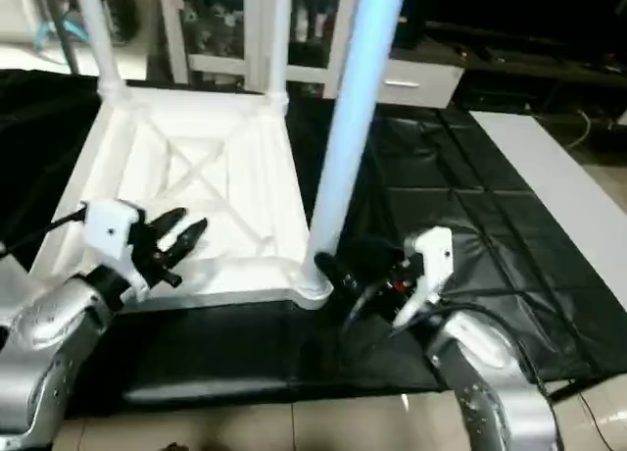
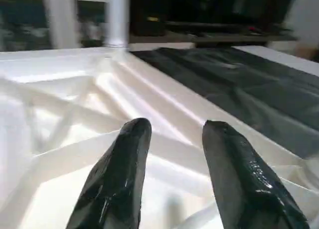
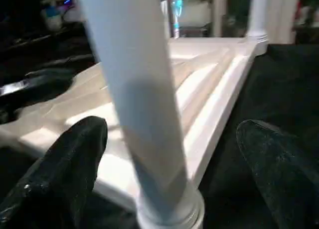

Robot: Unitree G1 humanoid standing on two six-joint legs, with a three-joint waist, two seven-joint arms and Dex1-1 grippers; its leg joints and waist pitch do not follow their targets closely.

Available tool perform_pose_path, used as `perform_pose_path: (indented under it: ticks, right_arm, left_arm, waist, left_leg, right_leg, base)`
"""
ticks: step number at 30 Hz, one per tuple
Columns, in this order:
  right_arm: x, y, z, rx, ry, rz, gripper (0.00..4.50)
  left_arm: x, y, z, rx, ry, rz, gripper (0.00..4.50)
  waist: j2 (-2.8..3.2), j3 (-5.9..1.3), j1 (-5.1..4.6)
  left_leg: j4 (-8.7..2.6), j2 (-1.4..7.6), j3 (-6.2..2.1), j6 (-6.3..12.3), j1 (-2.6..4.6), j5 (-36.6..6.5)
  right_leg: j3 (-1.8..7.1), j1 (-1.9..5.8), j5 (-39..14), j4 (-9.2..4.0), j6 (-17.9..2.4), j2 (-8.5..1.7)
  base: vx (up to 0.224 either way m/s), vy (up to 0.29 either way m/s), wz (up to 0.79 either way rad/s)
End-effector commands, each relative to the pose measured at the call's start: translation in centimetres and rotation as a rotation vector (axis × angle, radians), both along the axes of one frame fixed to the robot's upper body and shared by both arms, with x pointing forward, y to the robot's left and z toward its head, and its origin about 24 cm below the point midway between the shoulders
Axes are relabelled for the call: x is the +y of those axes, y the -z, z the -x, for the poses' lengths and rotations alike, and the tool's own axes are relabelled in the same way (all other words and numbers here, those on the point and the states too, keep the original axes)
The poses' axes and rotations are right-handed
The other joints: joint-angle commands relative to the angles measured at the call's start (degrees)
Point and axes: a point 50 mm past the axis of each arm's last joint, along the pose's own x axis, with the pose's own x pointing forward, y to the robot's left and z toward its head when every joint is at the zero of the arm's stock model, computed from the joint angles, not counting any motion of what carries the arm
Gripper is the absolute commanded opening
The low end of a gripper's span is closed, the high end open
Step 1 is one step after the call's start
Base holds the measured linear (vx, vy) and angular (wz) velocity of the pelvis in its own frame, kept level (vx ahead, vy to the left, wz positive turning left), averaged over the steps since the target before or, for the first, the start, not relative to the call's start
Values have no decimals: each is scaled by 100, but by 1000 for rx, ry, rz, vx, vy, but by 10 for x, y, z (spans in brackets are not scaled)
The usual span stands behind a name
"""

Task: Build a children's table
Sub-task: Rotate leg to tighten

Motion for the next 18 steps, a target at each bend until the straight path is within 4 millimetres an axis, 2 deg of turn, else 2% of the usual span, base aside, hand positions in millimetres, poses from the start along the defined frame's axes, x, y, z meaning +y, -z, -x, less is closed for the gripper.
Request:
perform_pose_path:
  ticks: [1, 2, 3, 4, 5, 6, 7, 8, 9, 10, 11, 12, 13, 14, 18]
  right_arm:
    - [-7, -4, -1, -8, 75, 12, 450]
    - [-8, -3, 0, -8, 94, 17, 450]
    - [-7, -3, 0, -6, 103, 21, 450]
    - [-6, 0, 1, -4, 118, 40, 450]
    - [-6, 1, 1, -3, 127, 54, 450]
    - [-5, 6, 2, 6, 146, 74, 450]
    - [-4, 8, 3, 12, 154, 81, 450]
    - [-6, 11, 3, 29, 194, 105, 450]
    - [-8, 12, 4, 39, 216, 112, 450]
    - [-9, 13, 5, 53, 247, 121, 450]
    - [-11, 11, 5, 50, 282, 131, 450]
    - [-12, 10, 5, 45, 302, 135, 450]
    - [-13, 10, 5, 41, 338, 138, 450]
    - [-13, 11, 5, 43, 345, 142, 450]
    - [-10, 16, 6, 54, 336, 134, 450]
  left_arm:
    - [-1, 0, 3, -7, -55, -12, 202]
    - [-2, 1, 4, -4, -67, -17, 202]
    - [-2, 1, 4, -6, -73, -16, 202]
    - [-3, 1, 4, -9, -65, -12, 202]
    - [-4, 1, 4, -11, -59, -10, 202]
    - [-4, 2, 2, -17, -55, -18, 202]
    - [-4, 3, 1, -20, -55, -24, 202]
    - [-6, 5, -1, -9, -56, -20, 202]
    - [-7, 5, -2, -7, -53, -23, 202]
    - [-9, 6, -4, -4, -49, -28, 202]
    - [-12, 4, -6, -7, -38, -26, 202]
    - [-13, 2, -7, -11, -31, -26, 202]
    - [-15, 1, -9, -7, -21, -26, 202]
    - [-16, 2, -9, -1, -17, -27, 202]
    - [-23, 2, -9, -6, 17, -2, 202]
  waist:
    - [127, -243, -34]
    - [110, -250, -24]
    - [174, -244, -13]
    - [160, -239, -30]
    - [217, -260, -38]
    - [216, -229, -36]
    - [299, -249, -85]
    - [416, -224, -67]
    - [441, -178, -73]
    - [543, -220, -95]
    - [602, -235, -72]
    - [602, -229, -78]
    - [667, -244, -83]
    - [697, -265, -91]
    - [742, -290, -131]
  left_leg:
    - [-488, 137, -34, -99, 1, -1838]
    - [-485, 123, -44, -91, -12, -1835]
    - [-494, 121, -52, -102, -10, -1829]
    - [-493, 118, -48, -103, -13, -1869]
    - [-483, 114, -52, -137, -5, -1878]
    - [-500, 112, -58, -147, -19, -1917]
    - [-478, 95, -44, -152, -16, -1985]
    - [-492, 77, -60, -153, -3, -2092]
    - [-519, 81, -65, -158, 16, -2279]
    - [-491, 64, -73, -167, 31, -2324]
    - [-491, 48, -90, -141, 6, -2199]
    - [-492, 48, -80, -116, -14, -2146]
    - [-476, 33, -72, -89, -26, -2024]
    - [-467, 25, -75, -63, -60, -1826]
    - [-452, 33, -59, 4, -87, -1566]
  right_leg:
    - [241, 161, -1864, -532, -355, -218]
    - [240, 182, -1880, -513, -313, -215]
    - [246, 175, -1870, -513, -304, -219]
    - [242, 172, -1885, -533, -272, -207]
    - [243, 178, -1778, -540, -289, -203]
    - [241, 170, -1818, -538, -290, -199]
    - [239, 183, -1705, -580, -311, -177]
    - [238, 184, -1829, -584, -354, -174]
    - [229, 147, -2085, -595, -333, -166]
    - [232, 175, -2113, -627, -334, -172]
    - [234, 208, -2067, -587, -364, -174]
    - [242, 208, -2086, -601, -358, -172]
    - [250, 206, -2115, -597, -377, -176]
    - [253, 231, -2058, -573, -392, -184]
    - [254, 230, -1939, -576, -416, -178]
  base:
    - [0, 0, 0]
    - [0, 0, 0]
    - [0, 0, 0]
    - [0, 0, 0]
    - [0, 0, 0]
    - [0, 0, 0]
    - [0, 0, 0]
    - [0, 0, 0]
    - [0, 0, 0]
    - [0, 0, 0]
    - [0, 0, 0]
    - [0, 0, 0]
    - [0, 0, 0]
    - [0, 0, 0]
    - [0, 0, 0]
